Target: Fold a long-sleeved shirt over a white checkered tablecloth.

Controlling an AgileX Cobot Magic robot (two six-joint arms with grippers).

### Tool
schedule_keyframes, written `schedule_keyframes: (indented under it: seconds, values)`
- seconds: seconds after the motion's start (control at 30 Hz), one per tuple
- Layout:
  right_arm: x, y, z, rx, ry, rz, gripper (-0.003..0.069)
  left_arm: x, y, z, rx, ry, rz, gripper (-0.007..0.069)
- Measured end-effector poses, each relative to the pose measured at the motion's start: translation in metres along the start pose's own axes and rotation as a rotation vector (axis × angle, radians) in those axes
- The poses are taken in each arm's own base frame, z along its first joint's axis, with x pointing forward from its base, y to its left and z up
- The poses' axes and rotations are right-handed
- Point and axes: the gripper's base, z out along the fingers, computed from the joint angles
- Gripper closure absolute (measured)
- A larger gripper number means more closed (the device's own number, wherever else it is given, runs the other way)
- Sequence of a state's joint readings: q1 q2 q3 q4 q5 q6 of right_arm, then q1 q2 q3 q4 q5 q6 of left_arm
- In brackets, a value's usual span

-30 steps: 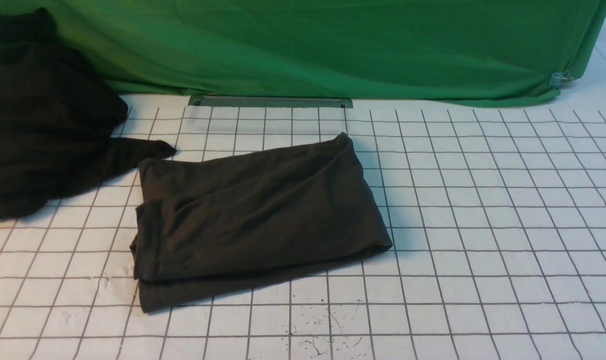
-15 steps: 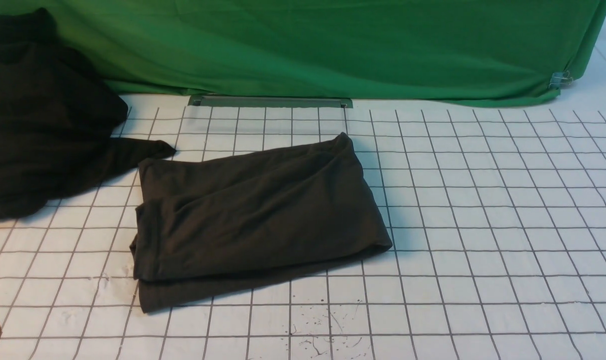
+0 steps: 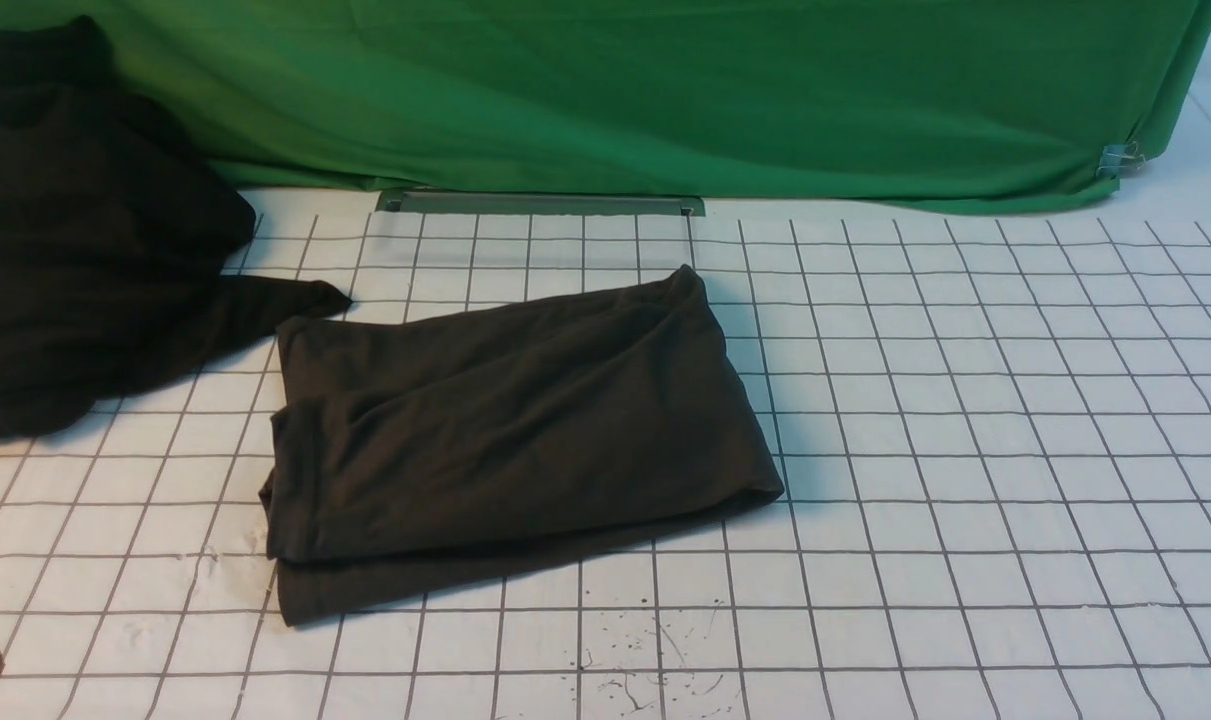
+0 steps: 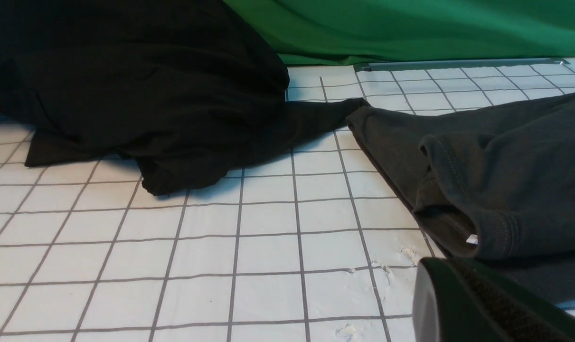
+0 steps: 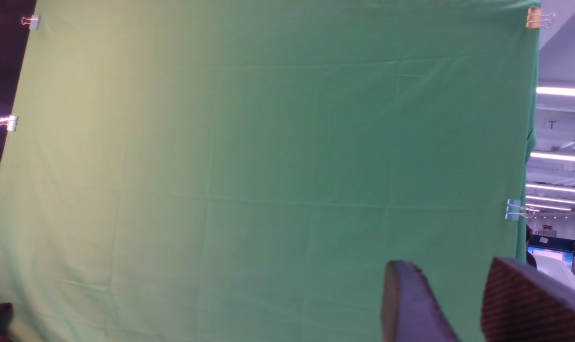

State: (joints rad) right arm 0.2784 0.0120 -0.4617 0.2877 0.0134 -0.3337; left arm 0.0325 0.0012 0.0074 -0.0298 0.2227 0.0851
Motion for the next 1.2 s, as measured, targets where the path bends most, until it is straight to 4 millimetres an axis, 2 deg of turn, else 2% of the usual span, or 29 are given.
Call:
schedule_keyframes:
  seconds: [0.3, 0.47, 0.5, 0.7, 0.83, 1.0, 1.03, 1.07, 1.1, 1.13, 1.2]
  values:
    - [0.004, 0.000, 0.000, 0.001, 0.009, -0.005, 0.0420, 0.000, 0.000, 0.000, 0.000, 0.000, 0.000, 0.0623]
    - [0.020, 0.001, 0.004, -0.013, 0.101, -0.073, 0.0419, 0.000, 0.000, 0.000, 0.000, 0.000, 0.000, 0.0623]
    - [0.029, 0.002, 0.007, -0.014, 0.160, -0.083, 0.0419, 0.000, 0.000, 0.000, 0.000, 0.000, 0.000, 0.0623]
    - [0.050, 0.000, 0.010, 0.024, 0.282, -0.035, 0.0419, 0.000, 0.000, 0.000, 0.000, 0.000, 0.000, 0.0623]
    - [0.075, 0.001, 0.006, 0.030, 0.360, -0.031, 0.0418, 0.000, 0.000, 0.000, 0.000, 0.001, 0.000, 0.0623]
    - [0.117, 0.000, -0.009, 0.052, 0.465, -0.077, 0.0418, 0.000, 0.000, 0.000, 0.000, 0.001, 0.000, 0.0623]
    - [0.127, 0.000, -0.014, 0.069, 0.487, -0.085, 0.0418, 0.000, 0.000, 0.000, 0.000, 0.001, 0.000, 0.0623]
    - [0.145, -0.002, -0.023, 0.109, 0.533, -0.095, 0.0418, 0.000, 0.000, 0.000, 0.000, 0.001, 0.000, 0.0623]
    - [0.148, -0.002, -0.024, 0.116, 0.542, -0.094, 0.0418, 0.000, 0.000, 0.000, 0.000, 0.001, 0.000, 0.0623]
    - [0.161, -0.004, -0.031, 0.162, 0.601, -0.083, 0.0418, 0.000, 0.000, 0.000, 0.000, 0.001, 0.000, 0.0623]
    - [0.172, -0.008, -0.039, 0.255, 0.694, -0.057, 0.0418, 0.000, 0.000, 0.000, 0.000, 0.002, 0.001, 0.0623]
